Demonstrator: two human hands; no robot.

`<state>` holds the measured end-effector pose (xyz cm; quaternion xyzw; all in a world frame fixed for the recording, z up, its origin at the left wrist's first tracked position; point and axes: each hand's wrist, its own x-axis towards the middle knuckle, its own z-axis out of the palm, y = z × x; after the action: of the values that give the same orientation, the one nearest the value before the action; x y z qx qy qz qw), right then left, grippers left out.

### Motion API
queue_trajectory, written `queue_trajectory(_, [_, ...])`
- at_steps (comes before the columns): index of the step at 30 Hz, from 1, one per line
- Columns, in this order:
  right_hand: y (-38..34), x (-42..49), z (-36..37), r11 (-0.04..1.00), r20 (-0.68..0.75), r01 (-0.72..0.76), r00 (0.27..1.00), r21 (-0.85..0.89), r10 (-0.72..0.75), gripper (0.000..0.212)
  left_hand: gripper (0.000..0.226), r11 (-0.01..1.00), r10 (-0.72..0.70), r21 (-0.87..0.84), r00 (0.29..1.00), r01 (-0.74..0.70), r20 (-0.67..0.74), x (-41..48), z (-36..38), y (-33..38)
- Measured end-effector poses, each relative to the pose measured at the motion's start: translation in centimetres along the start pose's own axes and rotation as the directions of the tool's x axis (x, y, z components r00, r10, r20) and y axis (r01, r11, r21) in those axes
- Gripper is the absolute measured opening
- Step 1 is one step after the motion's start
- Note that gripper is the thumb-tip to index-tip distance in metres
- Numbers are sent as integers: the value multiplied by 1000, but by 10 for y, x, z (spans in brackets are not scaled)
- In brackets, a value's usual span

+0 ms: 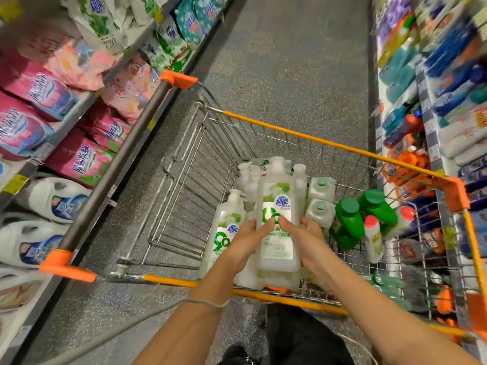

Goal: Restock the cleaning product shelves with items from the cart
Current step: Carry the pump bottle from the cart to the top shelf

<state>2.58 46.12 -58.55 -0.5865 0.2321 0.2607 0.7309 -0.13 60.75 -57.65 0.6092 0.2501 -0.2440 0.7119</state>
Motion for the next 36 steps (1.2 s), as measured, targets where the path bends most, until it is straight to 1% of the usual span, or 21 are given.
queue_trajectory(2, [-14, -14, 6, 999, 29, 53, 998, 13, -53, 62, 36, 992, 71, -112, 996, -66, 45, -11, 3, 16])
queue_trajectory(4, [-26, -31, 12, 991, 36, 132, 991, 19, -133, 59, 36, 982, 127, -144, 992, -122, 25, -24, 6, 31])
queue_trajectory(6, [-34, -50, 16, 979, 26, 203, 979, 12, -204, 64, 41, 975, 178, -138, 984, -174, 17, -40, 10, 41])
queue_trajectory(9, [-44, -89, 21, 949, 15, 313, 950, -27, -313, 83, 26, 961, 262, -105, 962, -254, 70, -70, 12, 50])
queue_trajectory(10, [-45, -103, 22, 938, 10, 343, 939, -39, -343, 84, 23, 956, 287, -97, 954, -278, 87, -80, 12, 51])
queue_trajectory(12, [-45, -135, 23, 907, -8, 417, 908, -56, -418, 68, 27, 941, 339, -60, 933, -334, 124, -104, 14, 54])
queue_trajectory(14, [-41, -167, 23, 867, -36, 496, 867, -47, -498, 56, 42, 918, 390, -2, 902, -396, 188, -128, 17, 56])
queue_trajectory(16, [-32, -203, 20, 838, -94, 545, 833, -38, -546, 56, 51, 885, 437, 50, 863, -463, 253, -152, 23, 54])
queue_trajectory(20, [-13, -267, 10, 785, -218, 619, 764, -17, -607, 64, 47, 826, 502, 56, 779, -560, 376, -193, 42, 44])
queue_trajectory(23, [3, -314, -3, 754, -291, 657, 718, -17, -632, 63, 51, 777, 515, 59, 686, -627, 513, -223, 63, 34])
queue_trajectory(25, [15, -343, -15, 725, -335, 688, 679, -18, -653, 63, 56, 751, 515, 52, 633, -658, 578, -243, 80, 26])
queue_trajectory(28, [32, -387, -29, 689, -418, 723, 609, -57, -674, 76, 62, 728, 526, 8, 566, -685, 634, -274, 104, 8])
queue_trajectory(29, [38, -404, -34, 675, -440, 734, 584, -73, -682, 77, 62, 721, 530, -10, 543, -693, 651, -286, 113, 0])
queue_trajectory(30, [46, -421, -39, 664, -462, 742, 559, -94, -689, 76, 60, 716, 537, -31, 521, -698, 663, -300, 122, -7])
queue_trajectory(31, [50, -431, -41, 660, -471, 745, 549, -101, -691, 73, 59, 715, 543, -53, 505, -697, 671, -308, 127, -12])
queue_trajectory(34, [82, -492, -54, 629, -546, 768, 477, -122, -689, 65, 61, 695, 531, -96, 418, -712, 737, -355, 154, -42])
queue_trajectory(36, [108, -541, -61, 606, -601, 782, 415, -148, -683, 64, 63, 694, 508, -123, 362, -709, 782, -393, 171, -68])
